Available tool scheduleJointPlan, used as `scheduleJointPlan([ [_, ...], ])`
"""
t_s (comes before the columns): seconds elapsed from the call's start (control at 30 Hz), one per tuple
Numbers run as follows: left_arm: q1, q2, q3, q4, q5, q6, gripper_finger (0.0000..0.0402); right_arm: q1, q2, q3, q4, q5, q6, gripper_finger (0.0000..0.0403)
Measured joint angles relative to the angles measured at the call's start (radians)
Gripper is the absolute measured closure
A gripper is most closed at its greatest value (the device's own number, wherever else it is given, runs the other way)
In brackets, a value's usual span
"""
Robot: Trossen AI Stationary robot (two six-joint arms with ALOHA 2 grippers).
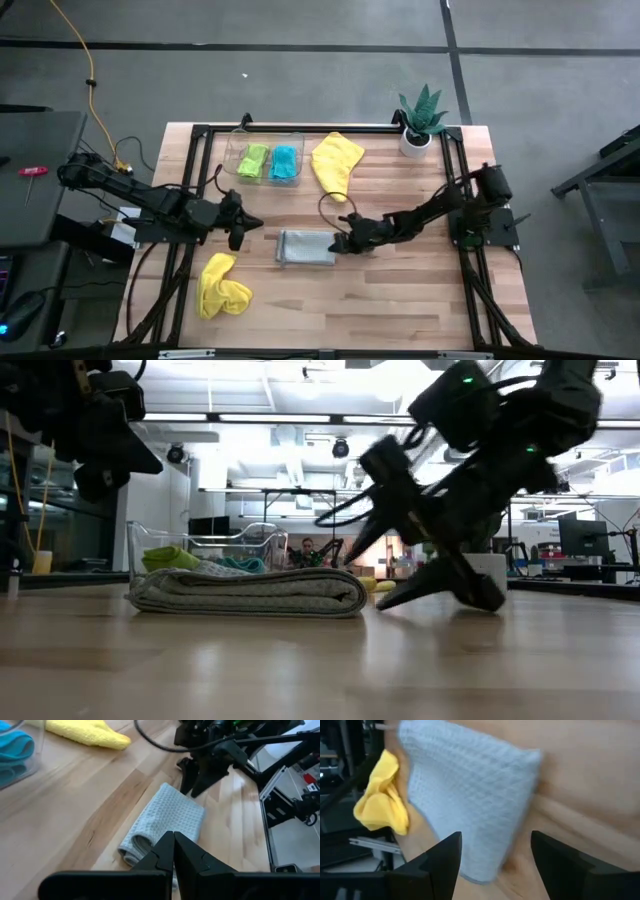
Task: Fold microfiber towels
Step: Put the gray towel into the transparent bin
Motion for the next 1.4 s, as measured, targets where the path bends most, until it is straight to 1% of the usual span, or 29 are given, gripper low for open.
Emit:
scheduleJointPlan([
  [0.17,0.000,0.000,0.000,-0.009,-0.007,-0.003,0.0401,0.000,0.092,0.106,0.001,-0.007,0.029,0.0171],
  [0.33,0.000,0.000,0.000,-0.009,-0.021,-0.054,0.0401,-0.007,0.156,0.217,-0.046,-0.001,0.000,0.0171],
  [0.4,0.000,0.000,0.000,-0.010,-0.017,-0.064,0.0402,-0.015,0.171,0.258,-0.087,0.003,-0.025,0.0171],
  [0.53,0.000,0.000,0.000,-0.008,0.000,-0.065,0.0402,-0.031,0.175,0.322,-0.227,0.013,-0.059,0.0171],
  [0.63,0.000,0.000,0.000,-0.002,0.020,-0.055,0.0402,-0.043,0.175,0.337,-0.261,0.009,-0.057,0.0176],
  [0.7,0.000,0.000,0.000,0.000,0.023,-0.053,0.0402,-0.046,0.175,0.337,-0.272,0.031,-0.050,0.0192],
  [0.77,0.000,0.000,0.000,0.002,0.024,-0.041,0.0402,-0.050,0.175,0.337,-0.289,0.052,-0.050,0.0221],
  [0.87,0.000,0.000,0.000,0.002,0.022,0.005,0.0402,-0.055,0.175,0.337,-0.309,0.069,-0.058,0.0286],
  [0.93,0.001,0.000,0.000,0.002,0.000,0.043,0.0401,-0.058,0.176,0.335,-0.316,0.082,-0.078,0.0337],
  [0.97,0.003,0.000,0.000,0.002,-0.012,0.060,0.0401,-0.060,0.177,0.336,-0.317,0.105,-0.091,0.0364],
  [1.0,0.010,0.000,0.000,0.002,-0.021,0.076,0.0400,-0.065,0.176,0.336,-0.316,0.116,-0.105,0.0382],
  [1.03,0.019,0.000,0.000,0.002,-0.028,0.091,0.0398,-0.068,0.177,0.336,-0.314,0.120,-0.121,0.0390],
  [1.07,0.031,0.000,0.000,0.002,-0.032,0.102,0.0395,-0.072,0.177,0.336,-0.314,0.116,-0.134,0.0389],
  [1.17,0.073,0.000,0.000,0.002,-0.036,0.107,0.0380,-0.087,0.169,0.334,-0.314,0.072,-0.209,0.0392],
  [1.27,0.126,0.000,0.000,0.024,-0.013,0.157,0.0356,-0.097,0.130,0.331,-0.347,0.062,-0.332,0.0397],
  [1.4,0.201,0.010,0.021,0.054,0.057,0.252,0.0308,-0.101,0.051,0.333,-0.368,0.041,-0.553,0.0400],
])
